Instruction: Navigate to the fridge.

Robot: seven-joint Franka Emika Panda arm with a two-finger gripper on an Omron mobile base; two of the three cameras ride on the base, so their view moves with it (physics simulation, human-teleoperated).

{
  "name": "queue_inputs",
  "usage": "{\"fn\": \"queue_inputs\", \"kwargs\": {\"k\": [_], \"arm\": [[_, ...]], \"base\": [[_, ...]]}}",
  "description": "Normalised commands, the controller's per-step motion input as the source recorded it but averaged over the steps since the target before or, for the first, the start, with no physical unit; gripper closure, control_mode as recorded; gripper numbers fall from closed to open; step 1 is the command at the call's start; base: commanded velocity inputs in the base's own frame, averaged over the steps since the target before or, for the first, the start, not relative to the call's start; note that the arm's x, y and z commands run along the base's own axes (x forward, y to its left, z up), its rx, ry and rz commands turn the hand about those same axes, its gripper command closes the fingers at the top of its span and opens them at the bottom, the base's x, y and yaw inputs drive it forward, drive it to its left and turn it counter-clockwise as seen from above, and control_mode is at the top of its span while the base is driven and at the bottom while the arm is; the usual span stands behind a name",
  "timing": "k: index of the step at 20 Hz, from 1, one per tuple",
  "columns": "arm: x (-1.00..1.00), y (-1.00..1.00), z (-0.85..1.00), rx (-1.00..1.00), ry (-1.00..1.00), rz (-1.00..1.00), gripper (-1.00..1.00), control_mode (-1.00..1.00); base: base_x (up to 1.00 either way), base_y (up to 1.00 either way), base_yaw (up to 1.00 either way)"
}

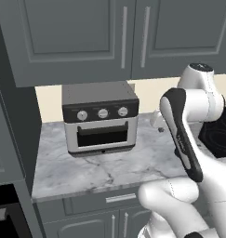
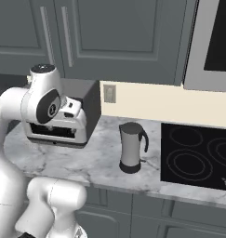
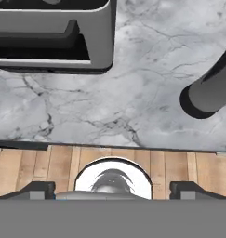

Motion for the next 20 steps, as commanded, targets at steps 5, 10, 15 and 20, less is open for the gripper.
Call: {"fn": "queue_inputs", "kwargs": {"k": [5, 10, 15, 20], "arm": [[-0.75, 0.0, 0.01, 0.0, -0.12, 0.0, -1.0, -1.0], [-0.47, 0.0, 0.15, 0.0, -0.13, 0.0, -1.0, -1.0], [0.0, 0.0, 0.0, 0.0, 0.0, 0.0, -1.0, 1.0], [0.0, 0.0, 0.0, 0.0, 0.0, 0.0, -1.0, 1.0]], "base": [[0.0, 0.0, 0.0], [0.0, 0.0, 0.0], [-0.7, -0.03, 0.03], [-0.86, 0.04, 0.3]]}}
